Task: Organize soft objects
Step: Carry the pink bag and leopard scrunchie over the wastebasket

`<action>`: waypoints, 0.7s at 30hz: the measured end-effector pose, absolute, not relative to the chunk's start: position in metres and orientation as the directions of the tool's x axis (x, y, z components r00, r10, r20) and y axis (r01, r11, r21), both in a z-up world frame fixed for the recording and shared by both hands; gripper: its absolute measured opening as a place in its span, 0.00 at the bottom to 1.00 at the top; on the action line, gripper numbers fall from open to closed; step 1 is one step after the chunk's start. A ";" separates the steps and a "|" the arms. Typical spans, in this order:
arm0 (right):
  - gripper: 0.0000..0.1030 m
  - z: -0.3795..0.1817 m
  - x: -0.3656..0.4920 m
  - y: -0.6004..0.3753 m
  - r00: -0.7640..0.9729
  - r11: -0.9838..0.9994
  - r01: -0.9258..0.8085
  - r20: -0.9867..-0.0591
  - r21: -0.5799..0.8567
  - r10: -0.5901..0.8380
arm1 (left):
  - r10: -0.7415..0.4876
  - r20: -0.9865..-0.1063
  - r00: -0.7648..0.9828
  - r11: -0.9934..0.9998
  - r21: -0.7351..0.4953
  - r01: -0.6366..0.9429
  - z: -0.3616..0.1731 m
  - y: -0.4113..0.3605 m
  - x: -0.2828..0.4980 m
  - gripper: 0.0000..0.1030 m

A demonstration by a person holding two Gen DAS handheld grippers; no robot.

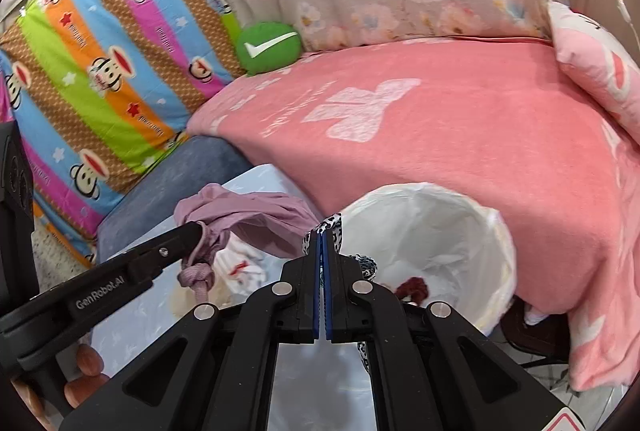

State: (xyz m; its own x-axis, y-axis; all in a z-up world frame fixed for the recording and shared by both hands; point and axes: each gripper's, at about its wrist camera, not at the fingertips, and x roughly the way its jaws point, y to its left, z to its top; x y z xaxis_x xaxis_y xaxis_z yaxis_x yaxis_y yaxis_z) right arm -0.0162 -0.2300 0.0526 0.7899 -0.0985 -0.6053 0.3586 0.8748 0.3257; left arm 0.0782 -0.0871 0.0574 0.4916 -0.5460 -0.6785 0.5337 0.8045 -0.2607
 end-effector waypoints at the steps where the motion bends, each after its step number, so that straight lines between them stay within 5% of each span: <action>1: 0.01 0.051 -0.019 -0.237 0.787 0.869 0.371 -0.607 0.327 -0.108 | -0.551 -0.683 0.479 0.795 -0.255 0.551 0.055 -0.099 0.077 0.15; 21: 0.01 0.027 -0.047 -0.309 0.745 0.783 0.514 -0.634 0.351 -0.205 | -0.550 -0.764 0.338 0.724 -0.234 0.649 0.013 -0.182 0.063 0.15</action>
